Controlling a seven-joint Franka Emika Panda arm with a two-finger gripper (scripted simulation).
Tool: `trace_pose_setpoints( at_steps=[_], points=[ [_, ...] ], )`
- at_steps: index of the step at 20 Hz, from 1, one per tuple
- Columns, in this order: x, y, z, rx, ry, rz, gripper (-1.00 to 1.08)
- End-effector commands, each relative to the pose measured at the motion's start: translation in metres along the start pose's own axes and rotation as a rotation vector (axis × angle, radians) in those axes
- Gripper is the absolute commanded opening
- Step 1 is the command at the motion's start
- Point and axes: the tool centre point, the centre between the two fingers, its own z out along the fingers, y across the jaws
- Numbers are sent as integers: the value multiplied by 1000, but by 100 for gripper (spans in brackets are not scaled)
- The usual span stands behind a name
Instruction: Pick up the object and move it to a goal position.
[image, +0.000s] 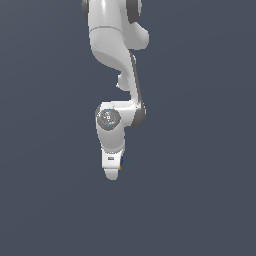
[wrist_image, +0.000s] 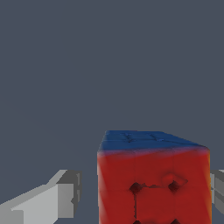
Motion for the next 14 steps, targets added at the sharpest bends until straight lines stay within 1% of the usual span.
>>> trace_pose_setpoints(
  at_steps=[1, 5, 6, 14],
  points=[
    [0, 0, 9, -1, 0, -1, 100],
    [0, 1, 12, -1, 0, -1, 100],
    [0, 1, 12, -1, 0, -1, -100],
    [0, 1, 12, -1, 0, -1, -100]
  ],
)
